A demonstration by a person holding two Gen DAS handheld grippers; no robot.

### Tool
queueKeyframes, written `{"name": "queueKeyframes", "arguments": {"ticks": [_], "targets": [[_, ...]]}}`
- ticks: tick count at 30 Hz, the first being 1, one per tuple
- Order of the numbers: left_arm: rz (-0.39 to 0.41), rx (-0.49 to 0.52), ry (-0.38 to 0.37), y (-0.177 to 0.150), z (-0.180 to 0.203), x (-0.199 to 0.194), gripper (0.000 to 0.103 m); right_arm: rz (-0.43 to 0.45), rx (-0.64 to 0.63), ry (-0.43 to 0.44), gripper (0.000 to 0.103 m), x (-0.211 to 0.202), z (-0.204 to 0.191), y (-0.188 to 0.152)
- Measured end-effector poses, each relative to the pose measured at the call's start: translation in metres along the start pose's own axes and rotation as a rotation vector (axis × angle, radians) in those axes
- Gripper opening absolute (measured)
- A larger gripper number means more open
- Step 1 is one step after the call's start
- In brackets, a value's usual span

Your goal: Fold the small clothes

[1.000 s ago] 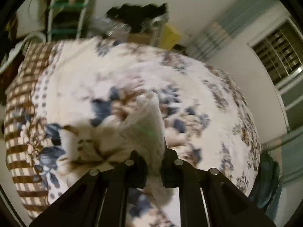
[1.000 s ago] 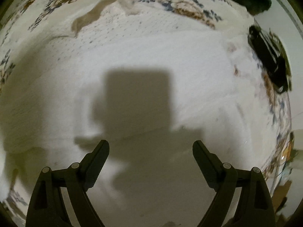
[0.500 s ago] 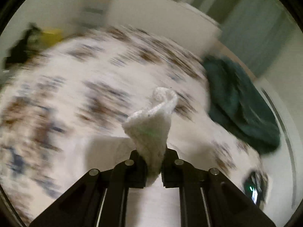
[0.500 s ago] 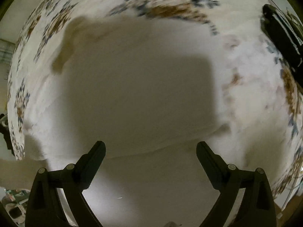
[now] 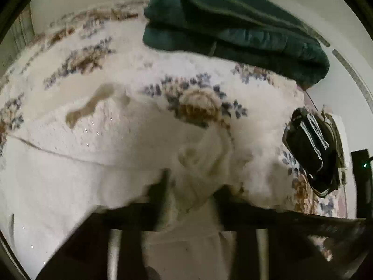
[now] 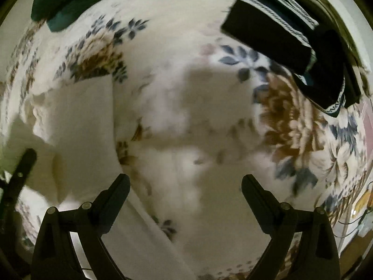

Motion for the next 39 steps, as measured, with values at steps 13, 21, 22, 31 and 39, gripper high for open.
{"name": "queueKeyframes", "arguments": {"ticks": [13, 21, 22, 31, 39], "targets": [[0.009, -0.322, 0.404, -0.081, -0.234, -0.077, 0.103, -0.085, -0.140, 0.292, 0.097, 0.001, -0.097, 0.006], [-0.003, -0.503, 0.427, -0.121, -0.313, -0.075, 0.103, -0.018, -0.326, 0.066, 0.005, 0.022, -0.149, -0.003], [0.004, -0.509, 0.419, -0.123, -0.316, -0.076, 0.103, 0.045, -0.357, 0.048, 0.005, 0.005, -0.156, -0.004], [0.010, -0.557, 0.320, -0.139, -0.324, -0.079, 0.103, -0.045, -0.443, -0.118, 0.006, 0.009, -0.158, -0.022], [-0.019, -0.509, 0.304, -0.156, -0.322, -0.076, 0.103, -0.032, -0.284, 0.022, 0.066, 0.009, -0.150, 0.007]]}}
Point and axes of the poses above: each gripper's, at about its wrist camera, not at the fingertips, and x roughly the way its jaws point, z to its right, y to its top, the point moved 10 cm from there along x, roughly the way its jaws point, and after that the axes turned 12 degrees about -z, right-handed, at the moved point
